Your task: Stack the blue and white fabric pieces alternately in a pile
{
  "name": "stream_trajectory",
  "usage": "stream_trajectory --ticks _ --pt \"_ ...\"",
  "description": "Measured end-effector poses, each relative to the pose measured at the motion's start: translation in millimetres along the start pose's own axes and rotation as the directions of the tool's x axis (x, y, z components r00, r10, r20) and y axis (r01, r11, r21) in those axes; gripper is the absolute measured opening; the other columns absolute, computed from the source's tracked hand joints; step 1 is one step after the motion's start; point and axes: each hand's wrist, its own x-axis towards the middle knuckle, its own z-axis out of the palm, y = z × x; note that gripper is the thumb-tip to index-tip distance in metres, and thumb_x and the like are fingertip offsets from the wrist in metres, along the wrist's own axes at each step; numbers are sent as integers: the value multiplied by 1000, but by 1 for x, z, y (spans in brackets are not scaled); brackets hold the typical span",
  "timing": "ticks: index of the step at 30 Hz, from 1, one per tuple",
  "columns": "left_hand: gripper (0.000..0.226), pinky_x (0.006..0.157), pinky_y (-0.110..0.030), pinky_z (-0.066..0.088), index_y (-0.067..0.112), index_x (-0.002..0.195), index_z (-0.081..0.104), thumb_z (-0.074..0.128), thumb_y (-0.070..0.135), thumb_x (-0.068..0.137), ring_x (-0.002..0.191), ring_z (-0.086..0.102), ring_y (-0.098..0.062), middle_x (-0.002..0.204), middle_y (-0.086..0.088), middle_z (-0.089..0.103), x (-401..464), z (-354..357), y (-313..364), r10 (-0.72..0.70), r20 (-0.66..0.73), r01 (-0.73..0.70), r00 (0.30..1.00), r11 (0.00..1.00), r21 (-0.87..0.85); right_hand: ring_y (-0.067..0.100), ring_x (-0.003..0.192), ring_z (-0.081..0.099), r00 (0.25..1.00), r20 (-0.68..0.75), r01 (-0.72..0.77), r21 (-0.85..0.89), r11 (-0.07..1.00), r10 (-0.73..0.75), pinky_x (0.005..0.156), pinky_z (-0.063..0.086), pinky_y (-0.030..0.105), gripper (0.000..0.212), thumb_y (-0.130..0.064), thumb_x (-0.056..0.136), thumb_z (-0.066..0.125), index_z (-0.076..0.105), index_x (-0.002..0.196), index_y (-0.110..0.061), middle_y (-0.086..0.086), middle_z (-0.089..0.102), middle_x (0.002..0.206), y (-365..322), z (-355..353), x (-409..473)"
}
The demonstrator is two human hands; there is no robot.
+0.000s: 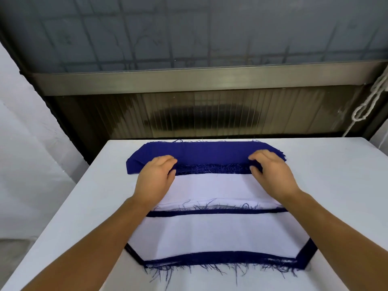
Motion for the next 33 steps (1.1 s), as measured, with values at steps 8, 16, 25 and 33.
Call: stream_trajectory --ticks 8,16,25,33 --pt "30 96 -31 46 14 125 65 52 19 99 119 56 -20 131 0 61 18 17 -13 -32 112 31 993 999 13 18 107 61 990 137 -32 -58 998 40 84 53 34 26 -21 99 48 63 121 -20 -3 65 121 16 13 21" --pt "24 73 -35 52 17 103 70 46 20 101 87 61 -18 100 1 67 39 11 -15 -92 185 81 978 994 69 20 93 63 993 107 -52 -4 999 52 81 53 35 20 -17 98 51 69 106 -15 1 69 107 16 14 28" --pt "5 67 -30 49 24 87 70 65 23 90 83 59 -12 87 12 65 47 10 -16 -179 112 180 977 984 -2 17 82 61 997 13 -78 70 994 77 75 55 34 10 -8 90 63 71 92 -14 -1 69 92 10 14 29" --pt "7 69 -30 52 26 88 68 64 30 92 78 59 -8 86 13 64 54 10 -23 -191 236 227 953 964 -138 16 86 60 986 162 -79 168 983 51 81 50 34 18 -19 98 53 70 95 -13 -2 68 96 16 3 34"
